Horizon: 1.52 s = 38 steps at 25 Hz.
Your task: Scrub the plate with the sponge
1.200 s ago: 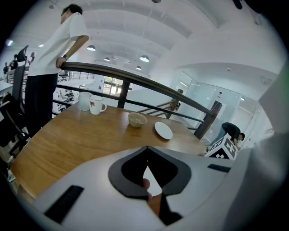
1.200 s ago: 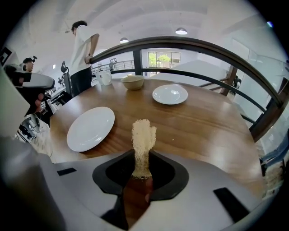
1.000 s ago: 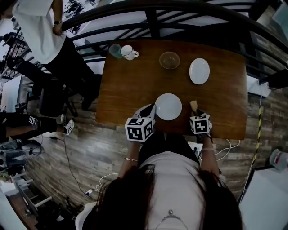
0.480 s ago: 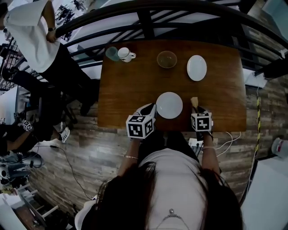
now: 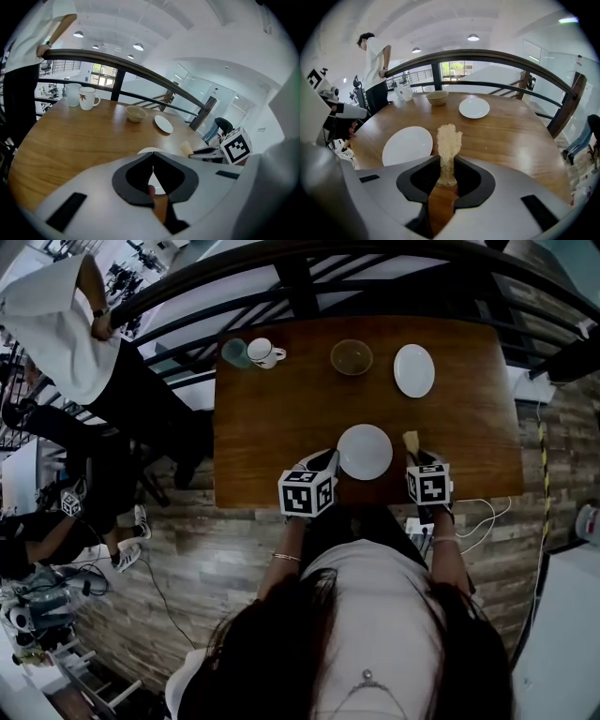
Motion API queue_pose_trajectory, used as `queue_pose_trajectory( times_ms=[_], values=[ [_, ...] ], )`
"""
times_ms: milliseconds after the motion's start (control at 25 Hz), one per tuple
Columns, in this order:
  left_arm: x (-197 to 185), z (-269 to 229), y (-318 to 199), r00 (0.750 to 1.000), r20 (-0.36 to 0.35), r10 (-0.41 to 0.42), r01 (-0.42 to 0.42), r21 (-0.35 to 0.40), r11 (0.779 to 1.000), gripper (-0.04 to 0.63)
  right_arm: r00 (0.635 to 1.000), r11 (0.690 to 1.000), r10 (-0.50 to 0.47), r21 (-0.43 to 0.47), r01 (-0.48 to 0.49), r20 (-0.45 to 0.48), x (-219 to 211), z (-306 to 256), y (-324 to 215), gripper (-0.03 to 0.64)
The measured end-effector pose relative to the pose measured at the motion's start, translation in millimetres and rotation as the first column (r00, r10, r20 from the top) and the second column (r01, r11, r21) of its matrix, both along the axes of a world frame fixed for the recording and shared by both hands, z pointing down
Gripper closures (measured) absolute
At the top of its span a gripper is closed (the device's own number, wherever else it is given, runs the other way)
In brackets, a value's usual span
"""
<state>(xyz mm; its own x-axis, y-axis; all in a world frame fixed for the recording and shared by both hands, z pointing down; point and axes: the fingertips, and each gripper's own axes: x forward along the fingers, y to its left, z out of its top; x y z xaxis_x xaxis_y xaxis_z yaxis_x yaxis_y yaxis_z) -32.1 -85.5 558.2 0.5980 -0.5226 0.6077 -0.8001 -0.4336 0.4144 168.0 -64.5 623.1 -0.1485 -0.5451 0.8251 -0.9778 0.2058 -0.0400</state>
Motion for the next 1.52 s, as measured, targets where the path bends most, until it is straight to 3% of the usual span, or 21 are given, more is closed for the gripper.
queue_pose_trajectory(
  times_ms=[720,1120,1520],
  values=[
    [-7,36,-4,0.984,0.024,0.178,-0.175,-0.097,0.980,0.584,0.999,0.999,0.029,0.013,-0.029,0.014,-51,-3,-7,0.512],
    [-2,63,-7,0.968,0.025,0.249,-0.241,-0.182,0.953,0.584,0.998,0.998,-0.056,0.015,0.055,0.021,-88,5,-25,0.512],
    [-2,82,-4,0.954,0.038,0.298,-0.275,-0.289,0.917,0.543,0.989,0.989,-0.146,-0.017,0.147,0.038,-123,6,-30,0.511]
  ],
)
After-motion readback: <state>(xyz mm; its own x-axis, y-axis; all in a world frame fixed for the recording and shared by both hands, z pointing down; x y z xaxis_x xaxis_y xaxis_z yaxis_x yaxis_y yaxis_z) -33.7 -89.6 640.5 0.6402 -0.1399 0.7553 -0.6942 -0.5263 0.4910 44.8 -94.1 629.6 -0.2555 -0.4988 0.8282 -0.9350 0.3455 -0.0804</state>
